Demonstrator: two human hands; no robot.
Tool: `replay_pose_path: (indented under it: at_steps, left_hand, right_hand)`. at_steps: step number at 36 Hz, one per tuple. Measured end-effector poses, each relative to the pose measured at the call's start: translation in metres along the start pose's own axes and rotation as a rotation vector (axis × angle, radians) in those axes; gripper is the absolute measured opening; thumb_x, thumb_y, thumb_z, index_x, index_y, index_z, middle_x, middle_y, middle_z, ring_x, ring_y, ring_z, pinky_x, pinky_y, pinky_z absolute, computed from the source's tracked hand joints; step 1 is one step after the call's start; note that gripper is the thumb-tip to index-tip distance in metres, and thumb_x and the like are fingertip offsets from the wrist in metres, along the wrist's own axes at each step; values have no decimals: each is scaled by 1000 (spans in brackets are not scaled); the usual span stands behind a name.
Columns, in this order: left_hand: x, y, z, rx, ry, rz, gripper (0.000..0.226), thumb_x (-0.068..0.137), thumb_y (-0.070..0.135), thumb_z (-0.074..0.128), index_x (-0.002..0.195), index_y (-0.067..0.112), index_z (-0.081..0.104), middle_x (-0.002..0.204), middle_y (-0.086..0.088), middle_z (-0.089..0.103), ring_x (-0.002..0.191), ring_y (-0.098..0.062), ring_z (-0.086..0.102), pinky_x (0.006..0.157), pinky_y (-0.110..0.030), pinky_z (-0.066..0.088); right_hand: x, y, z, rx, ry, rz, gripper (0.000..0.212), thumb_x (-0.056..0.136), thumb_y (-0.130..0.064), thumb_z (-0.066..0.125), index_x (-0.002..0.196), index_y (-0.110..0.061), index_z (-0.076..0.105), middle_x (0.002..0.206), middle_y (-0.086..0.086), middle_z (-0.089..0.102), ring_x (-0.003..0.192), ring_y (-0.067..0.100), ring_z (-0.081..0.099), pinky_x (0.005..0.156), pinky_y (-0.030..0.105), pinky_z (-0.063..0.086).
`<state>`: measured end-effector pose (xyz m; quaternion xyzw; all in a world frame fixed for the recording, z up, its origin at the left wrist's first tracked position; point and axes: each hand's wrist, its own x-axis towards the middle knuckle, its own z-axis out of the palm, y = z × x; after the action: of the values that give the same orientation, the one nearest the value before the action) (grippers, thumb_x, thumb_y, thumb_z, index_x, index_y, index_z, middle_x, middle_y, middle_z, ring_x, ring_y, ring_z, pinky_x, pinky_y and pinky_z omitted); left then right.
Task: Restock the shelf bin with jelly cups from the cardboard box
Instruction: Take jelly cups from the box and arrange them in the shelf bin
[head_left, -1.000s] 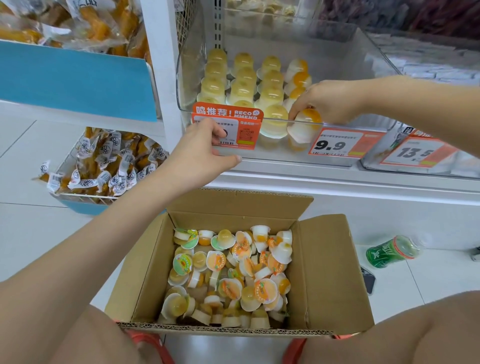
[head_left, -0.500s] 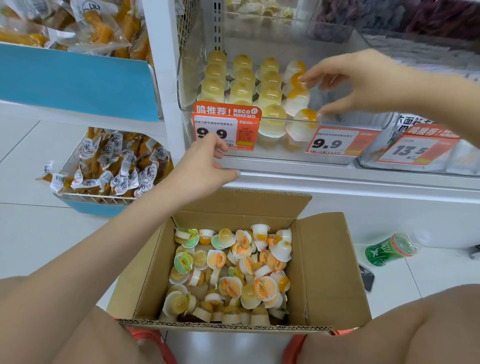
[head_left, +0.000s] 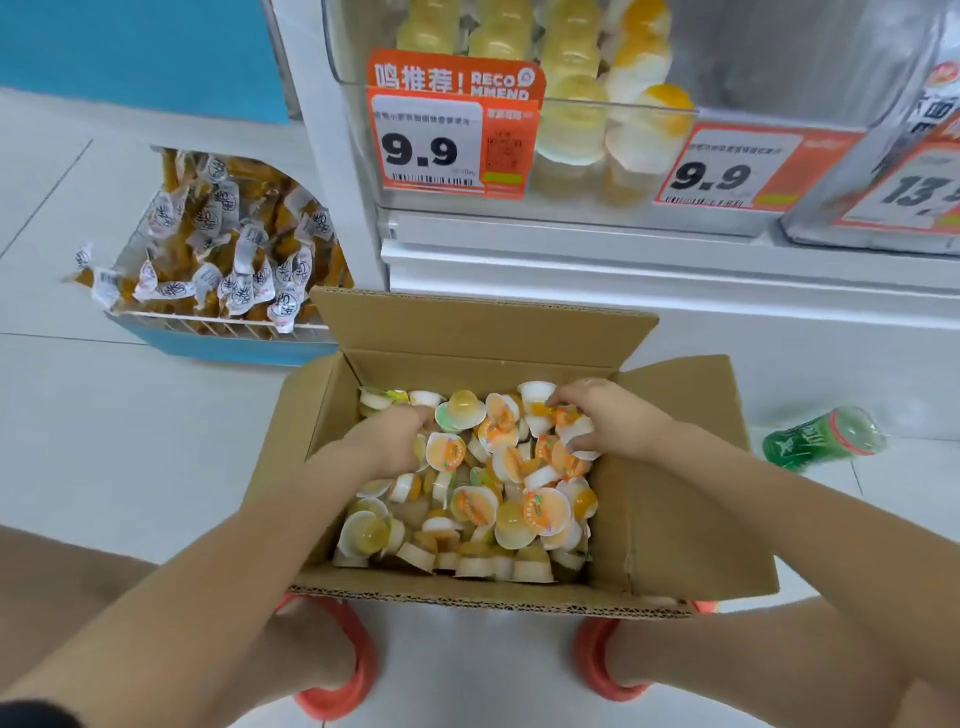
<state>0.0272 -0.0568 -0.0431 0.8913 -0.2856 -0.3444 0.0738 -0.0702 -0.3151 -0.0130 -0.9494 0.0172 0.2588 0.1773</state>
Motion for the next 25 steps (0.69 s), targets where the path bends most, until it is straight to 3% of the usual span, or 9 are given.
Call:
replay_pose_path:
  at_steps: [3,7,12,18,20,23,25]
  left_hand:
    - [23,-3,17,-66,37,-12,55,77,12,69,128,11,48,123,-7,55,112,-24,54,89,-38,49]
    - [53,5,35,-130,167,-31,57,83,9,63,136,16,42,131,-7,47,116,-26,52,83,-33,47]
    - [97,42,42,-274,239,48,55,84,22,67,134,15,48,127,-11,55,117,-27,53,95,-36,45]
    - [127,69,60,-305,171,-81,59,75,30,75,125,10,52,122,-13,52,112,-33,52,93,-40,46]
    - [130,70,63,-203,182,-109,55,76,36,73,121,10,52,120,-12,52,112,-31,51,90,-38,46]
    - [128,72,63,-102,148,-190,52,77,47,68,110,10,55,115,-10,55,113,-28,49,84,-34,43]
    - [124,73,58,-195,88,-253,39,76,45,67,92,11,55,100,-9,59,100,-26,54,73,-31,44]
  right_hand:
    - [14,3,25,-86,22,153,59,84,-20,68,137,-17,41,126,9,49,122,27,44,87,39,50]
    - [15,7,51,-226,14,342,57,89,-15,60,137,-12,30,133,10,42,125,27,39,75,31,44]
    - [21,11,68,-273,25,376,65,86,2,55,141,-10,23,137,14,35,122,28,39,85,29,47]
    - [40,16,61,-120,-5,414,60,85,9,49,139,-13,34,144,17,27,112,31,50,84,35,47]
    - [43,20,58,-39,11,422,57,86,8,50,137,-12,38,146,17,28,112,30,55,84,32,47]
    - [39,25,52,186,107,397,52,82,2,61,130,-13,47,131,13,44,109,27,55,76,25,41]
    - [32,28,47,390,189,326,48,75,-5,72,117,-20,54,118,8,50,103,24,55,75,25,41]
